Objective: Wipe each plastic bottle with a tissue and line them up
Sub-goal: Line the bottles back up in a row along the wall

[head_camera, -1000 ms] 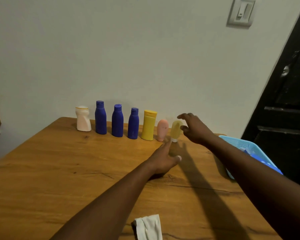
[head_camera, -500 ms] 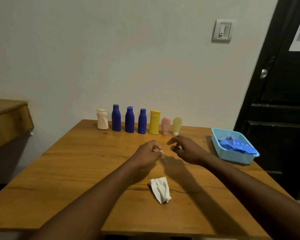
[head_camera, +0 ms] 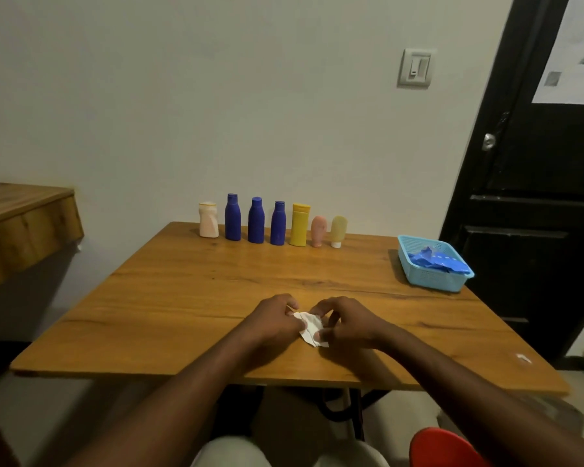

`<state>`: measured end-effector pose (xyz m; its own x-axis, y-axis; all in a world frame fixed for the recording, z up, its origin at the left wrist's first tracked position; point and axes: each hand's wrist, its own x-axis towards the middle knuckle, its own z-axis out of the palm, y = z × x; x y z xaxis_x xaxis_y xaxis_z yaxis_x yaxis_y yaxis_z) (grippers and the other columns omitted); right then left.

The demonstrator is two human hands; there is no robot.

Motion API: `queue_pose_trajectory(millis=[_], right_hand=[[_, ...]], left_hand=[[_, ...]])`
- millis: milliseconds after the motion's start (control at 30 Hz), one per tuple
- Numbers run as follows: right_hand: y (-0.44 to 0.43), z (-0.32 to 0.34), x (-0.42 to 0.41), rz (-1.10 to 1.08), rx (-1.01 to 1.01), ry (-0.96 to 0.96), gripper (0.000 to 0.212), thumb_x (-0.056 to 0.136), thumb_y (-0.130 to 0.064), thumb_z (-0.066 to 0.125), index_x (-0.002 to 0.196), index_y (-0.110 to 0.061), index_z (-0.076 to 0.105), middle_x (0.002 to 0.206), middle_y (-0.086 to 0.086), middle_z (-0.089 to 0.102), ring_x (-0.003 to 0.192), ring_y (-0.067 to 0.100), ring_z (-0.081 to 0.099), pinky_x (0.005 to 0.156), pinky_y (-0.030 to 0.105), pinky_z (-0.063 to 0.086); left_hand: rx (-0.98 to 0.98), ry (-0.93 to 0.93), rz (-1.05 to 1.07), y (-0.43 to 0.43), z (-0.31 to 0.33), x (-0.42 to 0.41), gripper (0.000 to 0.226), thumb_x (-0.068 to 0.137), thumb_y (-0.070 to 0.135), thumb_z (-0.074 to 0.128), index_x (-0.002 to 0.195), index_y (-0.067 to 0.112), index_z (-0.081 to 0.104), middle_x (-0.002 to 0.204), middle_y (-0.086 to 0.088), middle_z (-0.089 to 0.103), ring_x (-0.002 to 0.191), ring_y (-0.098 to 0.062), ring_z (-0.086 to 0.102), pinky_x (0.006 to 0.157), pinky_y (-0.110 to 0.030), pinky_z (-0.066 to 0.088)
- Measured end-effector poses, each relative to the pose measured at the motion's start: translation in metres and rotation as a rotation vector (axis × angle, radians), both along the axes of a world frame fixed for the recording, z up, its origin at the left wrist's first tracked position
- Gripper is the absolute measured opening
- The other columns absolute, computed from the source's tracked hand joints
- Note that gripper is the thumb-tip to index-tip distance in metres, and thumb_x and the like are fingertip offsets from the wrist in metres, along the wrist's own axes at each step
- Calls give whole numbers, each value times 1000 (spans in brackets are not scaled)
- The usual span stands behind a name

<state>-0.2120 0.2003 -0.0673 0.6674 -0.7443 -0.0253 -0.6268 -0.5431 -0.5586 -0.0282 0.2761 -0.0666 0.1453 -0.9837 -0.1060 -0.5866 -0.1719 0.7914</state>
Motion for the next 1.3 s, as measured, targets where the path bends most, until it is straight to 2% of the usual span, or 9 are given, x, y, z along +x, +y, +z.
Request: queue_pose_trajectory(millis=[200,333,433,633,800,933,1067,1167,1300], right_hand=[[23,-17,1,-44,-173,-102,20,88,-20,72,107,-23,73,102,-9,70,88,4,62,82,31,56],[36,-16,-16,-132,-221,-273,9,85,-19,74,93,-23,76,87,-9,72,79,4,64,73,31,55],[48,-9,-44,-203,-197,-424,6,85,-24,77,91,-24,75,82,-9,73,76,7,67,69,33,57],[75,0,-108,-295,-162,-559,10,83,-18,77,93,-21,76,83,-3,75,77,14,72,75,43,61],[107,-3,-161,-382,-172,-570,8,83,-19,78,91,-20,75,82,-1,75,78,14,72,72,38,60],[129,-8,-200,-447,-175,-566,7,85,-16,78,90,-18,74,82,-1,75,75,15,73,67,38,62],[145,-15,-229,-506,-168,-579,8,84,-11,77,89,-16,74,81,0,75,73,16,72,62,28,59],[155,-29,-249,-559,-153,-564,10,82,-11,78,89,-18,75,81,-1,75,74,16,71,63,30,58],[161,-54,-268,-619,-124,-591,13,82,-6,77,88,-17,75,81,-4,75,74,13,71,64,24,57]], left_hand=[[-170,-57,-87,25,-11,-14,16,86,20,75,101,25,74,91,5,71,78,-9,64,64,-26,49],[-296,0,-46,30,-9,-35,14,90,21,73,103,26,75,90,8,73,78,-5,69,64,-25,57],[-338,124,-18,28,-3,-53,30,88,22,80,115,25,66,98,4,73,82,-5,72,59,-16,54],[-410,213,-101,30,3,-106,20,83,20,85,95,21,70,93,3,75,84,-7,72,70,-21,57],[-394,244,-207,41,-3,-155,14,82,21,85,93,20,76,93,4,78,87,-9,74,85,-37,63],[-371,243,-317,51,-5,-190,14,85,19,84,97,19,77,96,4,78,89,-6,74,86,-36,64],[-322,225,-428,55,-8,-215,17,85,17,83,100,15,76,96,2,78,88,-9,75,80,-31,64],[-282,184,-496,56,-20,-235,17,86,17,83,102,13,77,98,1,78,90,-10,74,82,-30,63],[-206,187,-549,50,-46,-257,14,89,15,81,102,13,77,98,0,79,91,-11,74,87,-41,63]])
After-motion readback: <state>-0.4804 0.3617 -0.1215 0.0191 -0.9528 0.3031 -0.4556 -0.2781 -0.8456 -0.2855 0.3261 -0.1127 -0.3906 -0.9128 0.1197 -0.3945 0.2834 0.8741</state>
